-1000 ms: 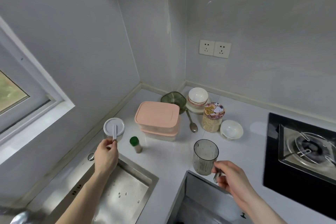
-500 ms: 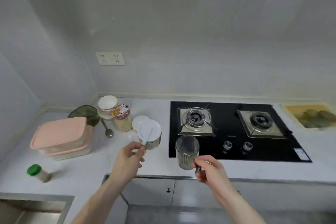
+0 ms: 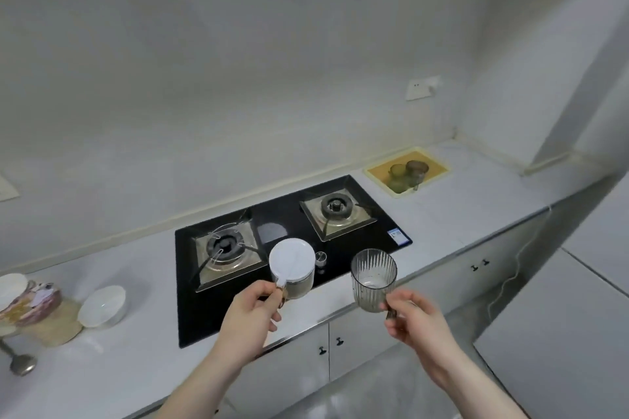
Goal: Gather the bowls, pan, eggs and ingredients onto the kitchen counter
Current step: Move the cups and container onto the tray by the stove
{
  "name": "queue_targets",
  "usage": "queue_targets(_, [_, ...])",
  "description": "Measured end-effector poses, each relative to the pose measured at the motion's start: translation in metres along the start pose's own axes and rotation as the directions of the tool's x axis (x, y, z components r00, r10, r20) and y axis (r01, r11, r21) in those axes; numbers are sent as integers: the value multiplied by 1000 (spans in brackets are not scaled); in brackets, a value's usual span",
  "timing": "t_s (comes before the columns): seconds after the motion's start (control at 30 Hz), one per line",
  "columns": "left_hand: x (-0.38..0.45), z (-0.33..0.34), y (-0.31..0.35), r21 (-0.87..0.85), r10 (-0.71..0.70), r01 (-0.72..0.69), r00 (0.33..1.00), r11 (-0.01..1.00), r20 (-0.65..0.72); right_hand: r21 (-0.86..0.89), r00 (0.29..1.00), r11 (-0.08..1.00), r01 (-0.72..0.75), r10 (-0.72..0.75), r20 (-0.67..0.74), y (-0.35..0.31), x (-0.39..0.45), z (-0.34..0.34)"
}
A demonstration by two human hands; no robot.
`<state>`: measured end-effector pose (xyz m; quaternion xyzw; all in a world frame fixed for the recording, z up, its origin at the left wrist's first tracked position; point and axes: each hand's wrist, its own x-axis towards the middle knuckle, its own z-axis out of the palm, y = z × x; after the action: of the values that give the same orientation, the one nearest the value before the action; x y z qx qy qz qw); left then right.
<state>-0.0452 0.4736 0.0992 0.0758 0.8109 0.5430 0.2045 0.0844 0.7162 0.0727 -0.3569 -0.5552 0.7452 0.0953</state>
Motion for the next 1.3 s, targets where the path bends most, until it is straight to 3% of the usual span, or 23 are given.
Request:
queue_targets(0.3, [97,112,70,-12,104,-103,987,995,120,71,985,996,52,-39,-168,-46,64,-87])
queue_targets(0.73, [255,219,149,11,136,-145,952,989,273,108,963,989,98,-66,-262,-129,223,-161])
queue_targets(1.03, [316,295,187,52,128,-145,961,988,245,130,967,989,67,-32,-253,-157,333,-220])
queue_targets(1.3, [377,377,226,-38,66,-63,994,997,91,47,989,999,-28,34,-142,-200,455,-282])
